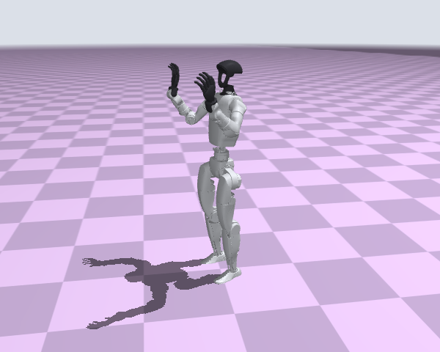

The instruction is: In place motions

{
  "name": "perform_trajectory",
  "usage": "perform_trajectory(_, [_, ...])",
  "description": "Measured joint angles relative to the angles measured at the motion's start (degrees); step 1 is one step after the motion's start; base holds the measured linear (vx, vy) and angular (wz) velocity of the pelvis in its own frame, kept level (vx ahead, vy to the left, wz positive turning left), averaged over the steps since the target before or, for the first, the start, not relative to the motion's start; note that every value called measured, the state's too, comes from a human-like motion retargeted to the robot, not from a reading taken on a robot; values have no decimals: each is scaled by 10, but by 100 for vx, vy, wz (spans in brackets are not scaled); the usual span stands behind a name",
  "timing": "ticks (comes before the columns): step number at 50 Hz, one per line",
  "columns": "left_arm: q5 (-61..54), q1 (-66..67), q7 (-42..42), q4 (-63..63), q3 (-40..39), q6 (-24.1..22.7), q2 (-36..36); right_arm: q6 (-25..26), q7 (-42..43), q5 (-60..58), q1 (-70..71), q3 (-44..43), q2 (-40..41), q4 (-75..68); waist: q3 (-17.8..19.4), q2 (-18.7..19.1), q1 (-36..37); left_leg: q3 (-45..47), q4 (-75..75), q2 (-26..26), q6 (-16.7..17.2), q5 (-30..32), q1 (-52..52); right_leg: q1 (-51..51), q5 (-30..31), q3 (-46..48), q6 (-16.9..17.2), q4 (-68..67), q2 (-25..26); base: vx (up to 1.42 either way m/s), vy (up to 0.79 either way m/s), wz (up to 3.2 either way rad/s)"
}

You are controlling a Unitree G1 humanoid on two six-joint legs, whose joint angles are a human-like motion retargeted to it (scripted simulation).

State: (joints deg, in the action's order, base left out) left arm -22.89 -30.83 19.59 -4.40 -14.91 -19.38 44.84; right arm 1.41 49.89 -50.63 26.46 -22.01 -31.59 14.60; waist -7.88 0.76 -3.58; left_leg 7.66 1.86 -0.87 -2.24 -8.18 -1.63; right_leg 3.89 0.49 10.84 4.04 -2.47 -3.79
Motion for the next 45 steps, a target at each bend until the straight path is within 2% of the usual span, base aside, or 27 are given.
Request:
perform_trajectory(3, [-89,0,-43,-21,-4,27,-15,2,18,40,-1,-10,20,-13,0,1,0,0,0,0,0,0,0,0,0,0,0,0,0,0,0,0])
perform_trajectory(5, [-114,1,-54,-29,2,-3,-5,-2,21,61,0,-7,22,-15,0,1,0,1,0,0,0,0,0,0,0,0,0,0,0,0,0,0])
perform_trajectory(8, [-5,7,10,-16,16,-90,37,-26,5,61,1,13,3,-1,2,2,0,1,0,0,0,0,1,-1,0,1,0,0,0,0,0,0])
perform_trajectory(10, [121,8,76,13,20,-117,70,-44,-4,35,3,33,-21,14,4,2,-1,1,0,0,1,0,1,-1,0,1,0,0,-1,0,0,0])
perform_trajectory(14, [363,-8,202,84,36,-125,120,-84,-9,-70,17,89,-86,52,5,2,-3,1,1,0,1,0,3,-2,0,2,0,1,-2,0,0,0])
perform_trajectory(17, [487,-24,289,130,55,-126,141,-113,-10,-162,34,132,-133,82,6,3,-4,2,2,0,1,0,3,-3,0,1,0,1,-2,0,0,0])
perform_trajectory(20, [531,-31,323,160,64,-140,149,-118,-2,-199,44,151,-155,104,9,4,-4,3,2,0,1,0,2,-3,1,0,0,0,-2,0,0,0])
perform_trajectory(23, [523,-19,327,170,52,-143,138,-110,6,-180,36,131,-135,102,15,5,-4,3,2,0,1,0,2,-2,1,1,0,0,-2,0,0,0])
perform_trajectory(26, [464,7,292,151,28,-151,116,-89,13,-115,19,96,-95,69,20,5,-6,1,2,0,1,1,2,0,1,4,1,1,-2,0,0,0])
perform_trajectory(29, [354,29,202,94,15,-147,80,-67,15,-36,3,69,-49,7,24,3,-7,-2,3,-1,2,3,2,2,2,8,0,2,-4,0,0,0])
perform_trajectory(32, [232,49,77,17,1,-111,40,-62,7,50,-16,47,4,-78,28,1,-7,-3,3,-2,2,4,2,4,2,11,0,2,-5,0,0,0])
perform_trajectory(35, [140,80,-43,-69,-19,-61,-3,-91,-28,149,-40,34,57,-178,32,1,-8,-4,4,-2,3,5,2,6,2,12,0,2,-5,0,0,0])
perform_trajectory(37, [93,114,-92,-118,-31,-36,-34,-116,-84,196,-66,29,81,-245,36,2,-10,-3,4,-2,3,5,1,6,3,12,0,2,-5,0,0,0])
perform_trajectory(40, [51,178,-149,-182,-39,-43,-86,-118,-198,229,-117,24,114,-343,42,3,-12,-1,3,0,3,5,-1,7,3,9,0,2,-4,0,0,0])
perform_trajectory(43, [78,257,-195,-248,-41,-67,-129,-58,-340,218,-166,23,145,-451,48,5,-14,2,2,1,2,4,-4,8,4,6,0,2,-2,0,0,0])
perform_trajectory(45, [151,305,-213,-302,-30,-68,-157,-2,-451,186,-190,19,166,-535,52,7,-15,3,2,1,2,4,-7,9,4,5,0,2,-2,0,0,0])
